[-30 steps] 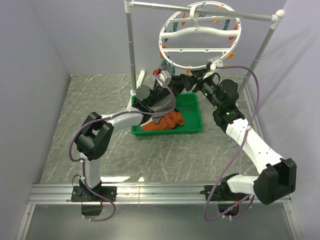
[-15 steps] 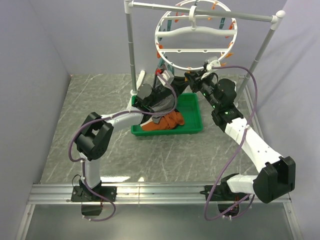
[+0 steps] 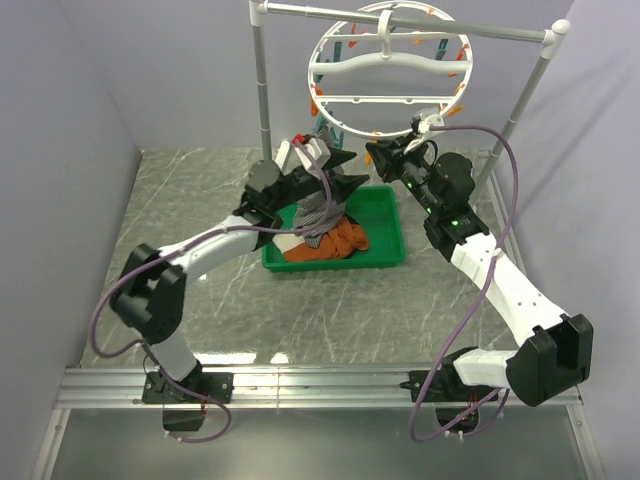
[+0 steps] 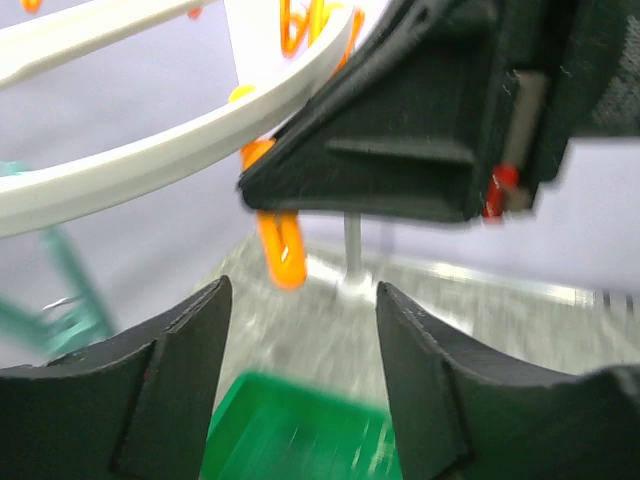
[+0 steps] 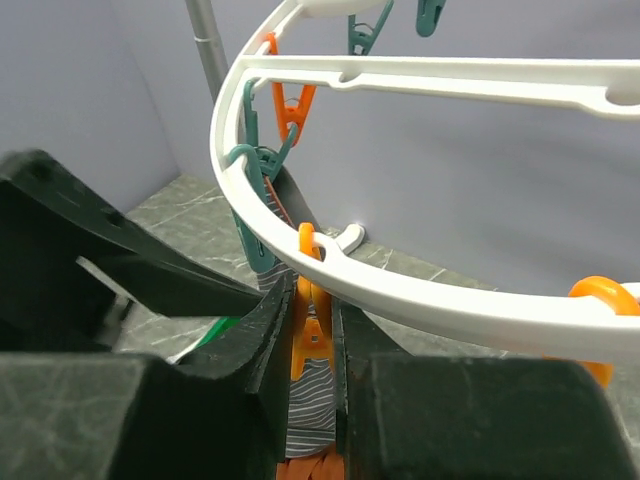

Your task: Clip the underwear to the hanger

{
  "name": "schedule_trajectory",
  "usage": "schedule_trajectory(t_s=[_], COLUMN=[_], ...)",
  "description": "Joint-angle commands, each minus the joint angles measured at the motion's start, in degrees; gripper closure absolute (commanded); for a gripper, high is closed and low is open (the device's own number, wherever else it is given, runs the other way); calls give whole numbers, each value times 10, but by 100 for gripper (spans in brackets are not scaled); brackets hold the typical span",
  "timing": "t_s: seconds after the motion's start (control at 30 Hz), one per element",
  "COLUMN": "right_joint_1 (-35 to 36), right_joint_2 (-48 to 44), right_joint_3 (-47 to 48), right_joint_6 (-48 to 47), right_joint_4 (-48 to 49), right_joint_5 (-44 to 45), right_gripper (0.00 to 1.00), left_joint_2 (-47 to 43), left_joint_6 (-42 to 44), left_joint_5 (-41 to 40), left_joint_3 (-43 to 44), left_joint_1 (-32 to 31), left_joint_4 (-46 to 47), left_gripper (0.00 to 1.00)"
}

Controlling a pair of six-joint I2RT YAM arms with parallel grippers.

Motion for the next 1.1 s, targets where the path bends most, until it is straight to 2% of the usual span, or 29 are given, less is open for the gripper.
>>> schedule_trajectory(t_s=[0.0, 0.07, 0.1, 0.13, 0.2, 0.4, 0.43, 0.57, 0.73, 0.87, 1.07], right_joint_1=[0, 0, 1, 0, 1, 6, 8, 16, 19, 25, 34], right_joint_2=[1, 2, 2, 2, 2, 6, 5, 9, 7, 5, 5], right_joint_3=[31, 37, 41, 43, 47, 61, 62, 73, 74, 73, 79], right_joint_6=[13, 17, 19, 21, 27, 36, 35, 19, 4, -6, -24], right_joint_4=[5, -5, -8, -12, -16, -33, -33, -47, -58, -60, -66], right_joint_5=[5, 12, 12, 12, 14, 17, 18, 22, 34, 34, 41], right_gripper=[100, 100, 100, 100, 100, 100, 100, 100, 100, 100, 100], left_joint_2=[-79, -96, -104, -105, -98, -29, -18, 68, 154, 208, 255], left_joint_6=[83, 175, 210, 269, 323, 470, 493, 547, 578, 631, 663], left_joint_5=[84, 98, 111, 111, 106, 40, 7, -98, -189, -244, -272], left_joint_3=[-17, -21, -17, -7, 8, 68, 86, 153, 270, 316, 369], left_joint_1=[20, 20, 21, 21, 19, -7, -13, -56, -70, -89, -97], left_joint_4=[-137, -214, -295, -331, -431, -585, -609, -664, -702, -701, -676], left_gripper=[34, 34, 32, 31, 30, 24, 23, 21, 18, 18, 16])
